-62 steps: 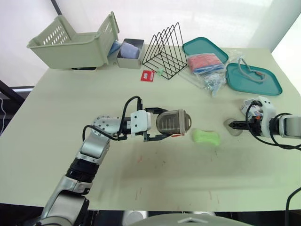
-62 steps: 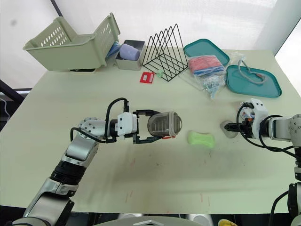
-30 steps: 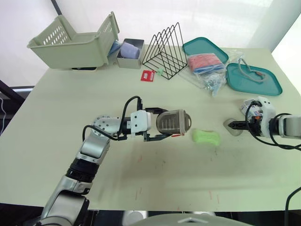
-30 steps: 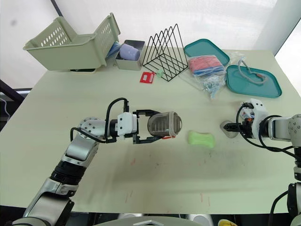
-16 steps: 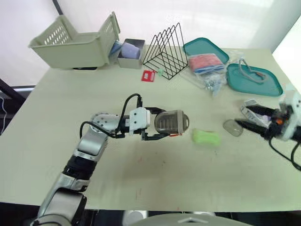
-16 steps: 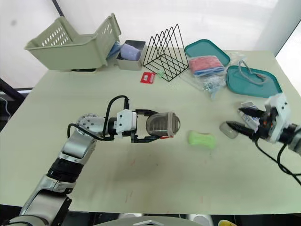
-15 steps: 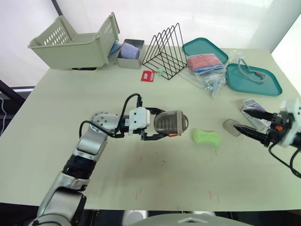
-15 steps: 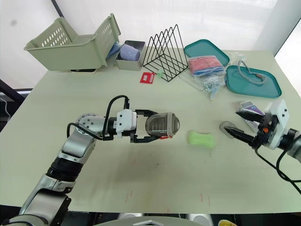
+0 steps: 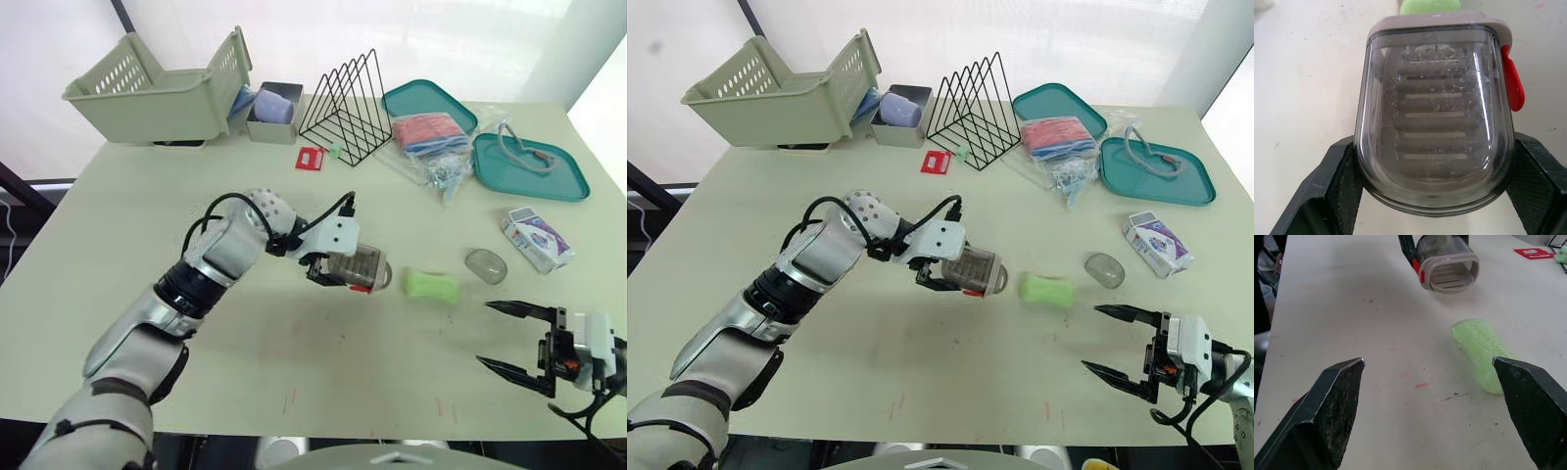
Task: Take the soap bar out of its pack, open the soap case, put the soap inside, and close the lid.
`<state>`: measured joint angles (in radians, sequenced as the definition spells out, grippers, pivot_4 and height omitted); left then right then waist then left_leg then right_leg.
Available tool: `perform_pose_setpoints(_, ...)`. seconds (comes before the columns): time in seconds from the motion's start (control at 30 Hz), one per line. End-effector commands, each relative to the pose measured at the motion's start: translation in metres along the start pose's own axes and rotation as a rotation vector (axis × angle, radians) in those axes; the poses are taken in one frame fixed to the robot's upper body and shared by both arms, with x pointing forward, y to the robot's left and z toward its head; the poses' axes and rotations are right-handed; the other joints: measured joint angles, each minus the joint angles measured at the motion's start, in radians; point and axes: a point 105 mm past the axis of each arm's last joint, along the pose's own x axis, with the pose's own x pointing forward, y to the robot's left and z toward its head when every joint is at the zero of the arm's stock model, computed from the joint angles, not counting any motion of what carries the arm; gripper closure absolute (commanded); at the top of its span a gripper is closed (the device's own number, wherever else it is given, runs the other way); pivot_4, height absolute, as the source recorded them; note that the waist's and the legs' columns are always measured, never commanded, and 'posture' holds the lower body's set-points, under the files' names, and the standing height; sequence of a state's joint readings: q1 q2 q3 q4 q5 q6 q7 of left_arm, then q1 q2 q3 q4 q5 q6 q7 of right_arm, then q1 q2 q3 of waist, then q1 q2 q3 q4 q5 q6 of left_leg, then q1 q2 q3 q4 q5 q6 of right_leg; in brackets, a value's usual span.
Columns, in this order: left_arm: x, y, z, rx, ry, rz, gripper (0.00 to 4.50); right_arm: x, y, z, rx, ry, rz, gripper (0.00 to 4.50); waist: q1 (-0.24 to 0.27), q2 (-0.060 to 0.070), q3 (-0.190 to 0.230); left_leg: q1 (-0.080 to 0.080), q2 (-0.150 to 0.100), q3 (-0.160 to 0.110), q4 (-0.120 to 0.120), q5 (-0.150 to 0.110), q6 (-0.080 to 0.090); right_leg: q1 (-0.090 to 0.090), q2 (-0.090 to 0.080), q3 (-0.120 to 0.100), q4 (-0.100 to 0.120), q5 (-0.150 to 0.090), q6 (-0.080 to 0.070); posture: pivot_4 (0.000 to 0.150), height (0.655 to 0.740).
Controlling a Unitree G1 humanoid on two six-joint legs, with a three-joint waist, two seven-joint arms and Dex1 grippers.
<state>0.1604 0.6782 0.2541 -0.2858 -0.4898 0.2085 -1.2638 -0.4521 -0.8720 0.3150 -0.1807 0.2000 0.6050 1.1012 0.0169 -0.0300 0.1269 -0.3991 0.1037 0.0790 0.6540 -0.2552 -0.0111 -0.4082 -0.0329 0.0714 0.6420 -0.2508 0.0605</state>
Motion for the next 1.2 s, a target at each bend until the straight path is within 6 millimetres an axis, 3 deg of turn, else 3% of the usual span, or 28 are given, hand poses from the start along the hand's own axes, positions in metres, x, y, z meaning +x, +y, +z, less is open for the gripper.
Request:
perform_pose_setpoints(0.03, 0.007, -0.004, 0.01, 0.052, -0.046, -0.025, 0.02, 0.001, -0.004, -0.002, -0.001, 0.029, -0.015, 0.0, -0.001, 0.0, 0.0, 0.0, 0.0, 0.0, 0.0, 0.0, 0.0, 0.0, 0.0, 0.0, 0.0, 0.0, 0.0, 0.15, 0.74)
perform_pose_setpoints(0.53, 0.023, -0.011, 0.021, 0.087, -0.084, -0.089, 0.02, 0.003, 0.0, -0.01, -0.023, 0.08, 0.004, 0.0, -0.003, 0.0, 0.0, 0.0, 0.0, 0.0, 0.0, 0.0, 0.0, 0.0, 0.0, 0.0, 0.0, 0.0, 0.0, 0.15, 0.74)
perform_pose_setpoints(0.77, 0.027, -0.011, 0.022, 0.086, -0.081, -0.084, 0.0, 0.001, 0.0, -0.005, -0.028, 0.069, -0.001, 2.76, -0.003, -0.001, 0.0, 0.0, 0.0, 0.0, 0.0, 0.0, 0.0, 0.0, 0.0, 0.0, 0.0, 0.0, 0.0, 0.15, 0.74)
perform_pose_setpoints(0.93, 0.027, -0.01, 0.022, 0.086, -0.081, -0.077, 0.0, -0.005, -0.001, 0.016, -0.069, 0.02, 0.003, 2.88, -0.004, 0.0, 0.0, 0.0, 0.0, 0.0, -0.001, 0.0, 0.0, -0.001, 0.0, 0.0, 0.0, 0.0, 0.0, 0.15, 0.74)
perform_pose_setpoints(1.07, 0.026, -0.006, 0.022, 0.089, -0.077, -0.059, 0.0, -0.008, 0.002, 0.058, -0.1, -0.075, 0.006, 2.88, -0.008, 0.0, 0.0, 0.0, 0.0, 0.0, -0.001, 0.0, 0.0, -0.001, 0.0, 0.0, 0.0, 0.0, 0.0, 0.15, 0.74)
perform_pose_setpoints(1.2, 0.025, -0.004, 0.021, 0.089, -0.075, -0.053, 0.0, 0.004, 0.004, 0.082, -0.098, -0.114, -0.007, 2.88, -0.004, 0.0, 0.0, 0.0, 0.001, 0.0, -0.002, 0.0, 0.0, -0.002, 0.001, 0.0, 0.0, 0.0, 0.0, 0.15, 0.74)
